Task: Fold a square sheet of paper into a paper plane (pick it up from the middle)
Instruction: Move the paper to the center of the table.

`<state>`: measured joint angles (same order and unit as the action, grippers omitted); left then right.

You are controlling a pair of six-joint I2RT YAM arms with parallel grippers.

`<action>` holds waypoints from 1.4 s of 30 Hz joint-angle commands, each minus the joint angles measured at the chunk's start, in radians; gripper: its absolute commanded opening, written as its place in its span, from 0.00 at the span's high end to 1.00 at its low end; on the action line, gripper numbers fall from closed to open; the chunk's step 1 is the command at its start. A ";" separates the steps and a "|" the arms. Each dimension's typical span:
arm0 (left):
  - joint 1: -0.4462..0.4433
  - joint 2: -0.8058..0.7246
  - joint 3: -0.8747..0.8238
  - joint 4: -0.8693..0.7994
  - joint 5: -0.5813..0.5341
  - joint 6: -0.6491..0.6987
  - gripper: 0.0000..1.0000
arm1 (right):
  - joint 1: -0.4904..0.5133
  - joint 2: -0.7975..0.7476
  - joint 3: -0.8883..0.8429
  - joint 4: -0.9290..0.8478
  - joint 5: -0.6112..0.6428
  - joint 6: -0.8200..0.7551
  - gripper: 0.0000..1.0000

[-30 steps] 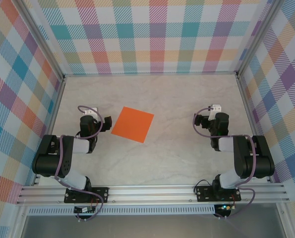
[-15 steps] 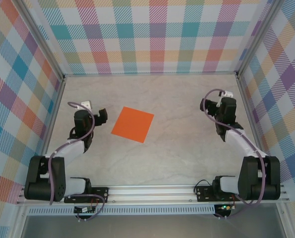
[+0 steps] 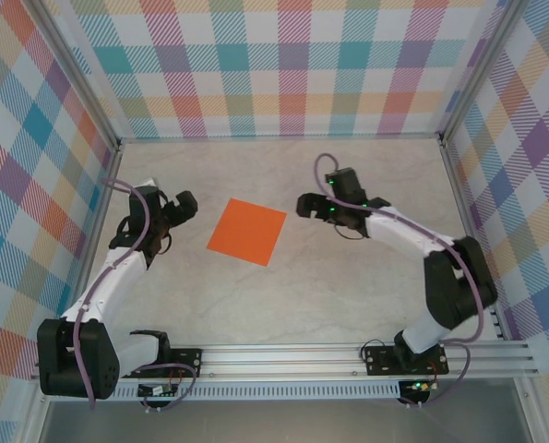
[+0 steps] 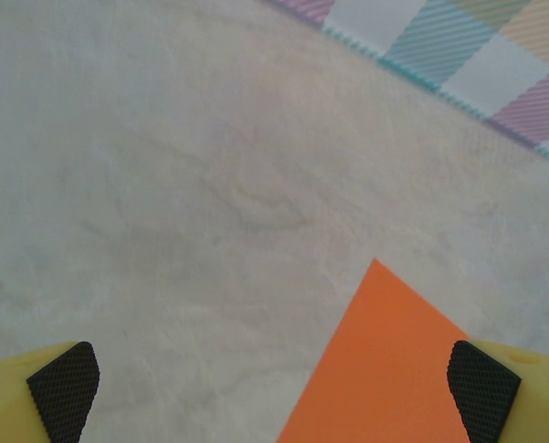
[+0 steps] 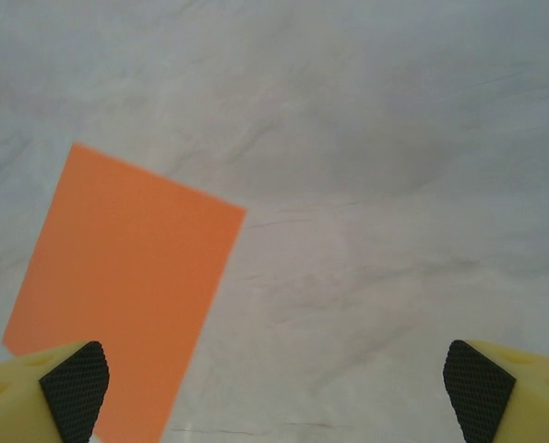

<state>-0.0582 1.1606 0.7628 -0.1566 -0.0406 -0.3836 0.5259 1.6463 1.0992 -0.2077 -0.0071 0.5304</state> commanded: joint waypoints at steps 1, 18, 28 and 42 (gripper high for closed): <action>-0.001 -0.011 0.049 -0.167 0.060 -0.059 0.00 | 0.096 0.131 0.110 -0.066 -0.038 0.038 0.07; 0.000 0.040 0.012 -0.227 0.041 -0.097 0.05 | 0.313 0.616 0.632 -0.302 -0.112 0.036 0.37; 0.000 0.092 0.011 -0.219 0.025 -0.107 0.04 | 0.315 0.511 0.479 -0.430 -0.178 -0.105 0.35; -0.001 0.099 0.012 -0.230 0.093 -0.138 0.04 | 0.316 0.183 0.246 -0.537 0.032 -0.115 0.25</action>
<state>-0.0582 1.2579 0.7788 -0.3649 0.0193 -0.5003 0.8379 1.8923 1.3174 -0.7277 -0.0700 0.3374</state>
